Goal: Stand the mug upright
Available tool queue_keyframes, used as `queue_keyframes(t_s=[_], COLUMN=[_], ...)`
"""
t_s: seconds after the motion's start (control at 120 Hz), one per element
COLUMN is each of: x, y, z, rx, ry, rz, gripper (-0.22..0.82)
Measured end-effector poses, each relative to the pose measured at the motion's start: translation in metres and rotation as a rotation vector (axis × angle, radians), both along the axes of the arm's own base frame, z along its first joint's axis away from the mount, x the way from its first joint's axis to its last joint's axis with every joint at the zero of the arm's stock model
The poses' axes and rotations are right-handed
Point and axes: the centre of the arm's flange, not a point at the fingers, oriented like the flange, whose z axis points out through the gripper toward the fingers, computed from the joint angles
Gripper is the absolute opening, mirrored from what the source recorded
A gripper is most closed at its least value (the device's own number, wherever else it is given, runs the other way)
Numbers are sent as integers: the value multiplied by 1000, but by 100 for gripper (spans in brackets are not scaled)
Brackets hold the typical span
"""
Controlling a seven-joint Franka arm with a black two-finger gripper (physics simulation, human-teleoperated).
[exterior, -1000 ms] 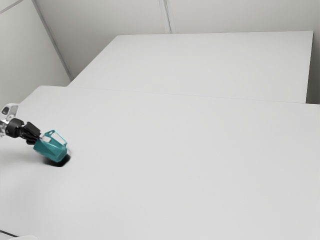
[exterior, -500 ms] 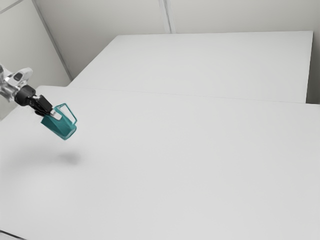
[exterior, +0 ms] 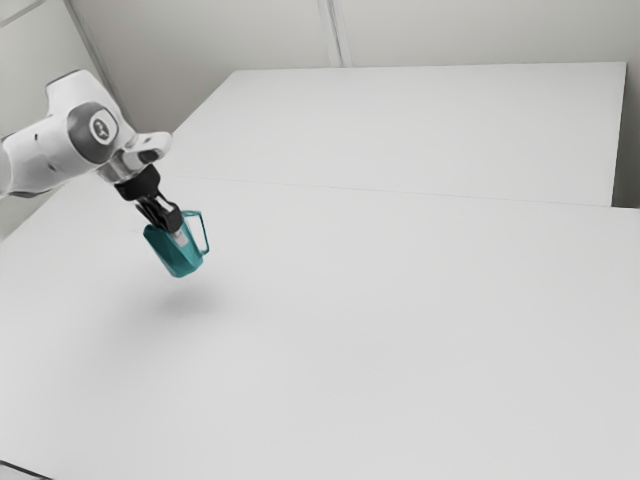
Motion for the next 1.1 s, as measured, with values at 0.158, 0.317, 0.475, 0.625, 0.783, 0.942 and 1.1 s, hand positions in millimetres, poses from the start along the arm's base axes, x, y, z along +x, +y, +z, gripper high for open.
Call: queue_keyframes(t_s=[0.158, 0.317, 0.475, 0.625, 0.783, 0.942, 1.1], x=[13, 17, 20, 9, -1, 0, 3], y=[-57, -88, -77, -99, -111, -114, -115], z=[11, -3, -20, -45, -63, -78, -95], rx=[147, 211, 229, 225, 223, 225, 227], ry=[-59, -62, -51, -42, -48, -46, -35], rz=[-61, -51, 37, 58, 90, 122, 147], gripper=[-18, -18, -18, -18, -18, -18, -18])
